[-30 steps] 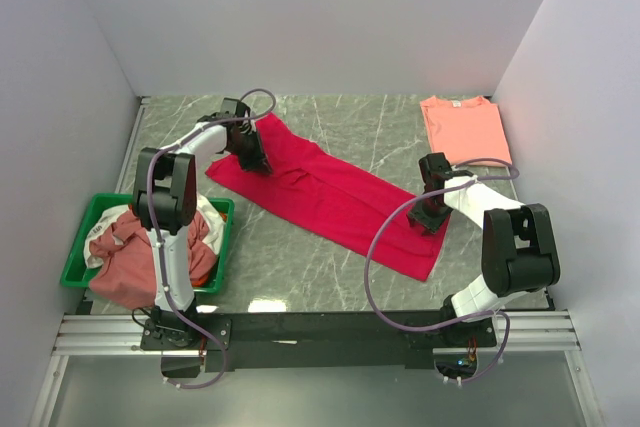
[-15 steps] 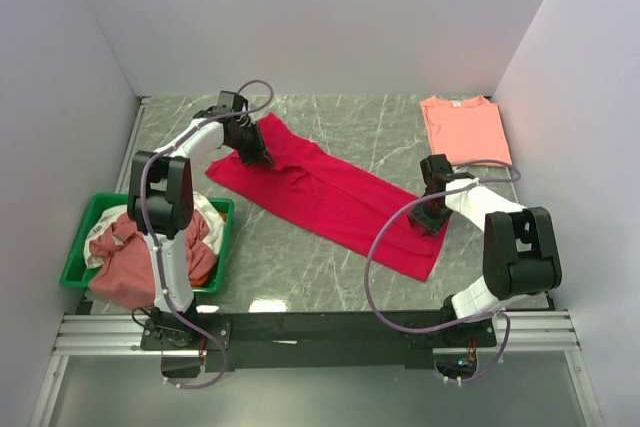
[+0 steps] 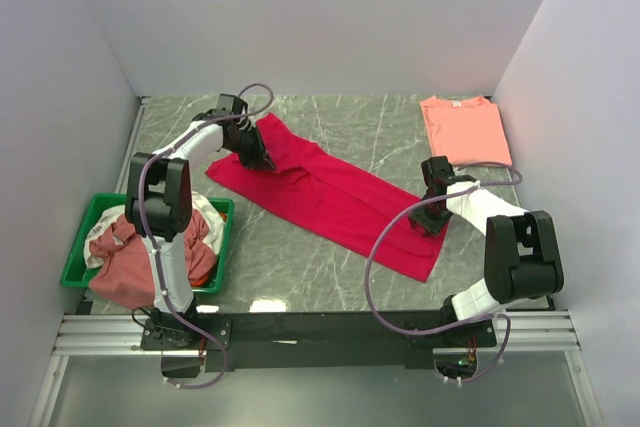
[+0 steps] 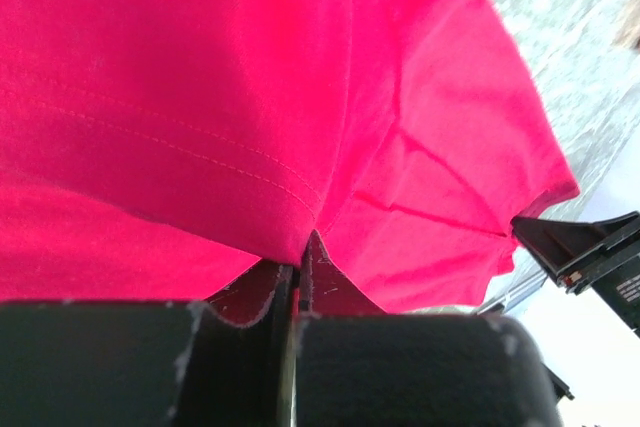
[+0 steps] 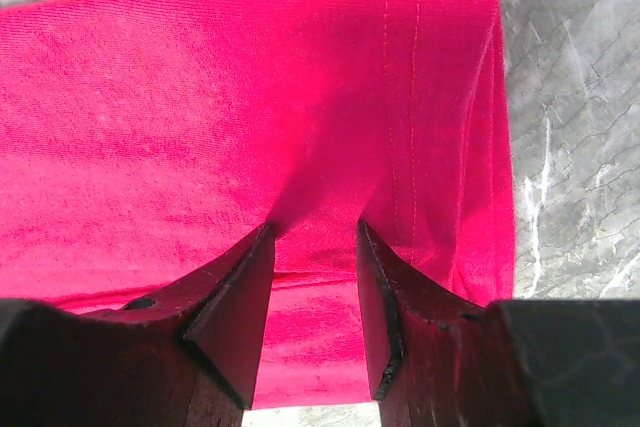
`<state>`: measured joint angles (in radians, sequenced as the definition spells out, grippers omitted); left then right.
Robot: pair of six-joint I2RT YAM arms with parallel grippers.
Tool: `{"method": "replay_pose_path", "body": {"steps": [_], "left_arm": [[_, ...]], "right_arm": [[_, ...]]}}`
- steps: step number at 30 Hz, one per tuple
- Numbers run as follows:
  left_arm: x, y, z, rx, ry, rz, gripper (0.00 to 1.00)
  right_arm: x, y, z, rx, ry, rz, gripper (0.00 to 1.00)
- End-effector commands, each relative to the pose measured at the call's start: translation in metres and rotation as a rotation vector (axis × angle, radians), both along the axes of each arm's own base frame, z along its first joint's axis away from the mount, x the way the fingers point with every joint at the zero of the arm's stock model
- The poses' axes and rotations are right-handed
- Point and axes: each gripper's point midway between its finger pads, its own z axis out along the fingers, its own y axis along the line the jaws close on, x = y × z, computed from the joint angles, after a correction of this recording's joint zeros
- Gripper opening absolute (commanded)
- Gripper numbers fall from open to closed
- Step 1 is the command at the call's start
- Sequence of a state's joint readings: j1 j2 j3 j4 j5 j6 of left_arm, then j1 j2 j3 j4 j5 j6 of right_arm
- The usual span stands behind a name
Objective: Fold and stack the t-shirts
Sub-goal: Fold the tshirt
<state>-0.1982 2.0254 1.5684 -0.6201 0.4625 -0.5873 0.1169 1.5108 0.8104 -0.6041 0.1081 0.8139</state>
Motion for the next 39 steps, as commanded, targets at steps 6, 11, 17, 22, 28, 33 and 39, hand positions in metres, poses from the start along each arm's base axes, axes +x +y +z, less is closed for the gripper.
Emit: {"method": "replay_pose_path", "body": {"steps": [6, 11, 17, 22, 28, 33, 39], "left_arm": [[-0.026, -0.01, 0.024, -0.065, -0.002, -0.06, 0.12], [-0.034, -0.019, 0.035, -0.135, 0.001, -0.077, 0.25], [-0.022, -0.024, 0.052, -0.198, -0.029, -0.074, 0.46], [0.015, 0.004, 0.065, -0.147, -0.105, -0.003, 0.47], [0.066, 0.064, 0.055, 0.045, -0.185, 0.114, 0.49], [0.088, 0.091, 0.02, 0.123, -0.16, 0.156, 0.5], [0.092, 0.099, -0.018, 0.173, -0.102, 0.156, 0.5]], "right_arm": [[-0.006, -0.007, 0.001, -0.024, 0.002, -0.014, 0.46], [-0.006, -0.007, 0.002, -0.023, 0.0, -0.014, 0.46], [-0.005, -0.008, 0.002, -0.026, 0.0, -0.015, 0.46], [-0.003, -0.01, 0.004, -0.037, -0.003, -0.019, 0.46], [-0.001, -0.017, 0.01, -0.044, -0.02, -0.039, 0.46], [-0.003, -0.019, 0.002, -0.041, 0.005, -0.048, 0.46], [-0.001, -0.021, -0.004, -0.039, 0.025, -0.062, 0.46]]}}
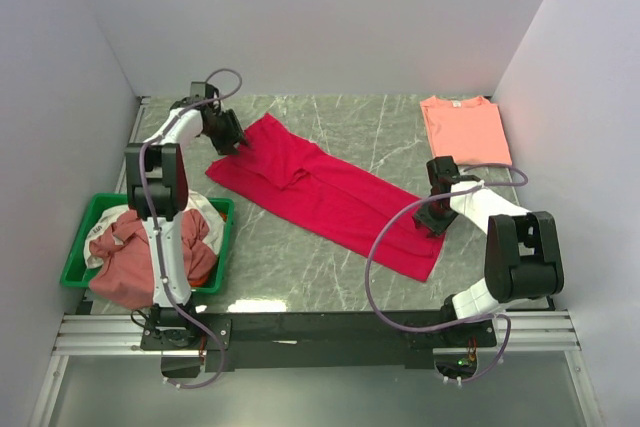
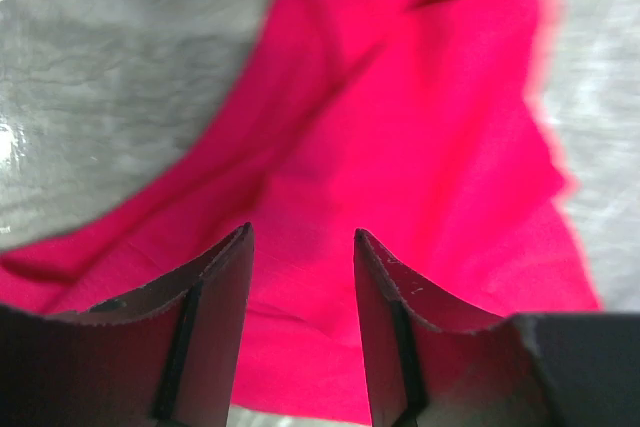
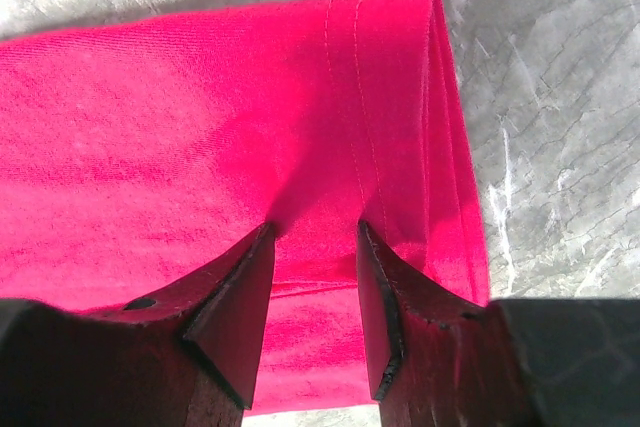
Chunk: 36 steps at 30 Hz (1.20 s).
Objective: Fold and stack the t-shirts
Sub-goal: Fold the tshirt
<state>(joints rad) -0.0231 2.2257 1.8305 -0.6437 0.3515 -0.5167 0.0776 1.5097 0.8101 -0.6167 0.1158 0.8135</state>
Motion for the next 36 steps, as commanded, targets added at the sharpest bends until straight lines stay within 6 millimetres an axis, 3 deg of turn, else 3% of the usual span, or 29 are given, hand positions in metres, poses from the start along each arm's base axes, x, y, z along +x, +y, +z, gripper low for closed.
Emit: {"method": "replay_pose_path", "body": {"steps": [1, 4, 9, 18, 22, 36], "left_arm": [[0.003, 0.006, -0.004, 0.065, -0.004, -0.016, 0.51], [-0.003, 0.018, -0.016, 0.127, 0.02, 0.004, 0.5], [-0.006, 0.033, -0.016, 0.207, 0.002, 0.043, 0.5], [-0.015, 0.044, 0.004, 0.255, -0.068, 0.09, 0.5], [-0.016, 0.045, 0.013, 0.257, -0.092, 0.096, 0.5], [-0.015, 0.031, -0.015, 0.231, -0.046, 0.035, 0.44]], "right_arm": [[0.001, -0.008, -0.004, -0.029, 0.018, -0.019, 0.46], [0.005, -0.008, -0.003, -0.027, 0.016, -0.022, 0.46], [0.007, -0.007, -0.006, -0.021, 0.027, -0.026, 0.46], [0.007, -0.006, -0.009, -0.019, 0.036, -0.022, 0.46], [0.006, -0.006, -0.01, -0.013, 0.04, -0.023, 0.46], [0.002, -0.006, -0.012, -0.012, 0.04, -0.021, 0.46]]}}
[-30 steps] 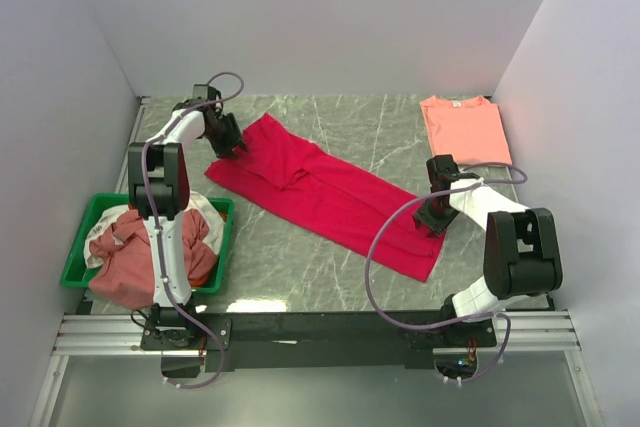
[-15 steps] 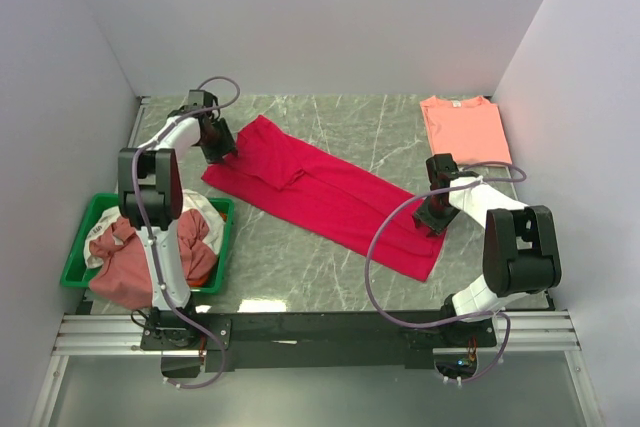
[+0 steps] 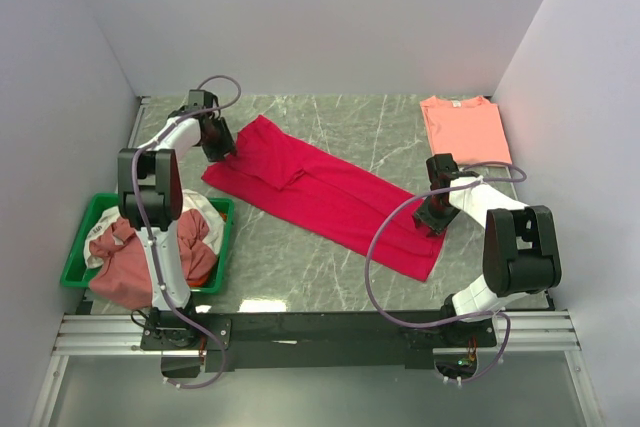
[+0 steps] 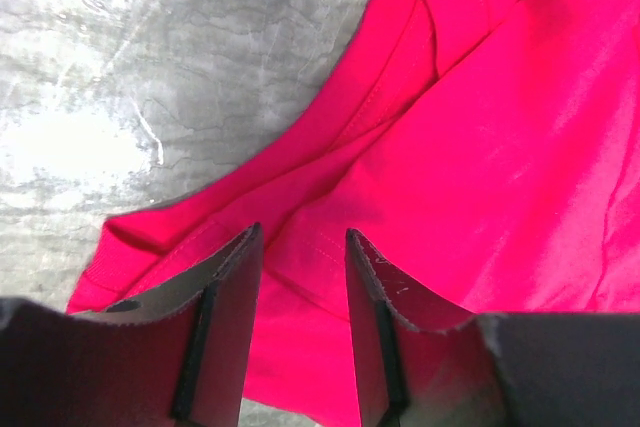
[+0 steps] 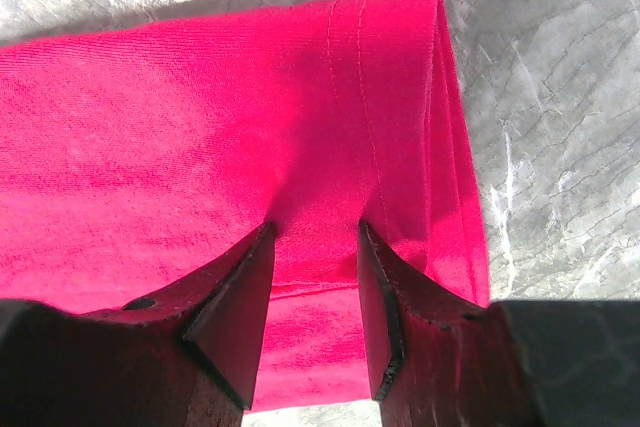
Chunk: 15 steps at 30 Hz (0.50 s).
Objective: Fold and stack the t-shirts
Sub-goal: Fold the tshirt
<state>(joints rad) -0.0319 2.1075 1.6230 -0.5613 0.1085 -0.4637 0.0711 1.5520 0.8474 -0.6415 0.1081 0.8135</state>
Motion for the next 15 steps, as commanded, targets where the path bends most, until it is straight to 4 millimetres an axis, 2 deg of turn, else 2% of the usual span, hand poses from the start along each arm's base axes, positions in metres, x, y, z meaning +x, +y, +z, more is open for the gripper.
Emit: {"method": "replay_pose_path", "body": {"steps": [1, 6, 11, 14, 15], "left_arm": [[0.01, -0.01, 0.001, 0.002, -0.024, -0.041, 0.44], [0.005, -0.011, -0.01, 0.025, 0.009, -0.046, 0.44], [0.004, -0.008, -0.01, 0.053, 0.007, -0.038, 0.43], [0.003, -0.008, -0.013, 0.054, 0.015, -0.041, 0.36], [0.002, -0.009, -0.014, 0.055, 0.016, -0.041, 0.29]], "right_arm": [[-0.001, -0.006, -0.01, -0.017, 0.01, -0.017, 0.46], [-0.001, -0.006, -0.009, -0.019, 0.007, -0.018, 0.46], [-0.003, -0.007, -0.009, -0.019, 0.008, -0.021, 0.46], [-0.003, -0.007, -0.01, -0.017, 0.01, -0.022, 0.46], [-0.004, -0.007, -0.01, -0.017, 0.011, -0.023, 0.46]]}}
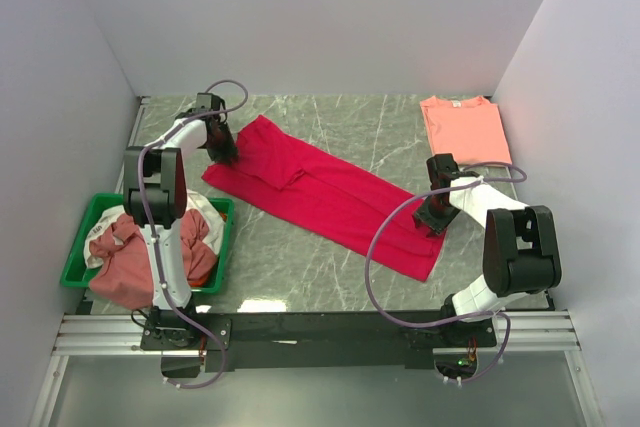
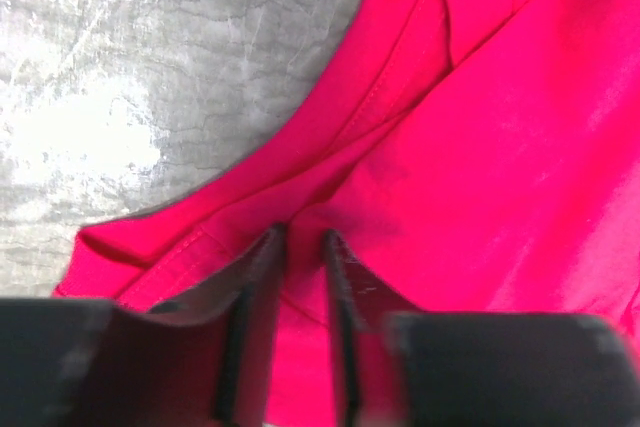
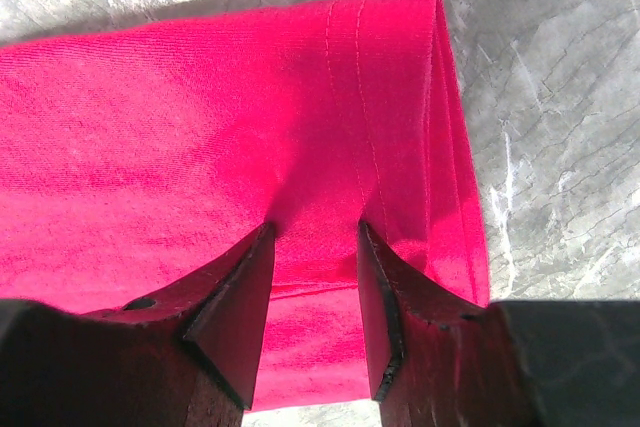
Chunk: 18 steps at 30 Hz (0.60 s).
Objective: Fold and stack the t-shirts
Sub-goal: Fold the tshirt
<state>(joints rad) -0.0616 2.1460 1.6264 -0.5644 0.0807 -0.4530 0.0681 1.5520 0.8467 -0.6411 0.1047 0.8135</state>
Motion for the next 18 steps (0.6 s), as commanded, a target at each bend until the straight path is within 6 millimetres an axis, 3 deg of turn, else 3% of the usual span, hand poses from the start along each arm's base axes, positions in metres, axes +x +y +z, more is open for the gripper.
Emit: {"method": "replay_pose_path", "body": {"steps": [1, 5, 11, 18], "left_arm": [[0.005, 0.0, 0.004, 0.024, -0.018, -0.017, 0.26], [0.003, 0.003, 0.005, 0.035, -0.017, -0.015, 0.13], [0.008, 0.004, 0.028, 0.039, -0.063, -0.005, 0.0], [0.007, 0.007, 0.065, 0.046, -0.131, 0.007, 0.0]], "right_arm": [[-0.003, -0.006, -0.01, -0.02, 0.009, -0.019, 0.46], [-0.004, -0.008, -0.01, -0.022, 0.011, -0.023, 0.46], [-0.004, -0.007, -0.012, -0.019, 0.014, -0.022, 0.46], [-0.005, -0.007, -0.012, -0.017, 0.015, -0.02, 0.46]]}}
